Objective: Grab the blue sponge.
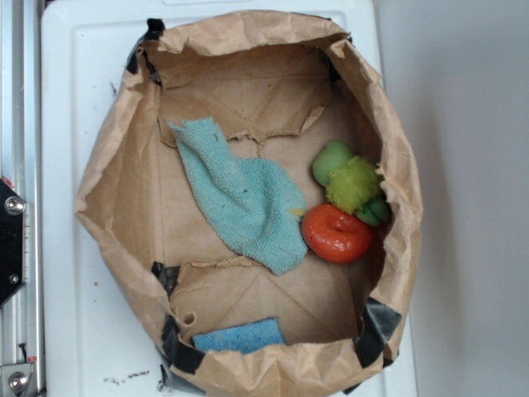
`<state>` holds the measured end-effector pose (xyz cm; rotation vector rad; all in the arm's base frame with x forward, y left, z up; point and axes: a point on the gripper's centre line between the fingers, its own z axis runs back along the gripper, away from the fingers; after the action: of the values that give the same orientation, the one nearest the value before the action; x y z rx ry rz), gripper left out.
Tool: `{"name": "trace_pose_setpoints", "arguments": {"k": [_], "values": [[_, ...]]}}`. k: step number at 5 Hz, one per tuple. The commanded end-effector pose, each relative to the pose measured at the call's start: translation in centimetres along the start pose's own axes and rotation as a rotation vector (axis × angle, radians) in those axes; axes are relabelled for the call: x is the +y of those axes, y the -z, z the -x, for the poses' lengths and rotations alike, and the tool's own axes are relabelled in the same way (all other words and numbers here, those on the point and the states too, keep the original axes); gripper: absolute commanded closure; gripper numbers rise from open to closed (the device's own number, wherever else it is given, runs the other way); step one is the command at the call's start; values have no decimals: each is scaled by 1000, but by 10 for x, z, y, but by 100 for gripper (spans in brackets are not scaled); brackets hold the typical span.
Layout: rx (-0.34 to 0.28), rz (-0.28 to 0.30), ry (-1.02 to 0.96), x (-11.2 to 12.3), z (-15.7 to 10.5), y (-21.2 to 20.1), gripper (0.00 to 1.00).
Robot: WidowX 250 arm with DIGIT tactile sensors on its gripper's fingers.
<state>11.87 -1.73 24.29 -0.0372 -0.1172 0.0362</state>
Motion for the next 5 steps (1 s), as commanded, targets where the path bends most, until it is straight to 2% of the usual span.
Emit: {"name": "trace_pose_setpoints", "arguments": {"k": [1,2,3,4,5], "values": [[0,0,0,0,0,0,0],[30,-88,-54,-9,-32,26,0],[20,-73,-62,-15,-59,37,0],[-16,-67,-76,0,-81,47,0],[-53,-75,-140,31,-93,64,0]]}}
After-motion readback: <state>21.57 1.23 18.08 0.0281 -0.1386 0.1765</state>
